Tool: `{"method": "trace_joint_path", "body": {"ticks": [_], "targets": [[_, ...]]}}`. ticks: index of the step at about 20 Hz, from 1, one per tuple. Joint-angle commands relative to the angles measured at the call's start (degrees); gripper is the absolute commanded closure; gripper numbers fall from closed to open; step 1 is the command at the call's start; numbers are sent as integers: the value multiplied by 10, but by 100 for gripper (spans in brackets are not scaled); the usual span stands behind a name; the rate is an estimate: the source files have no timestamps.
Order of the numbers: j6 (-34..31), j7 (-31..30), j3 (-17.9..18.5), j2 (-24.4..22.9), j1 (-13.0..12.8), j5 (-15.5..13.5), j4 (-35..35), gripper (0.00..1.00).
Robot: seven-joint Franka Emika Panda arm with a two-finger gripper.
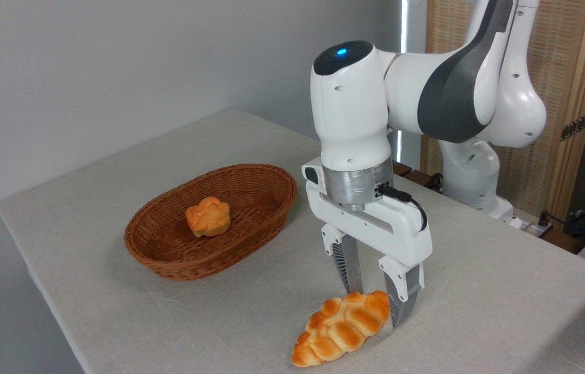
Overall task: Put bread into the basket
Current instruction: 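Lower the open gripper down around the braided bread roll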
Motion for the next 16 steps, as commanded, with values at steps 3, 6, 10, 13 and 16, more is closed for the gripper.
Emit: {"method": "trace_joint_path", "body": {"ticks": [3, 6, 10, 13, 16], "targets": [[20, 3, 10, 6, -17, 10, -2, 0], [34, 2, 10, 24, -37, 9, -2, 0], [44, 3, 11, 27, -39, 10, -2, 0], [84, 3, 11, 33, -48, 11, -2, 0], [86, 4, 15, 34, -48, 15, -1, 0]]}}
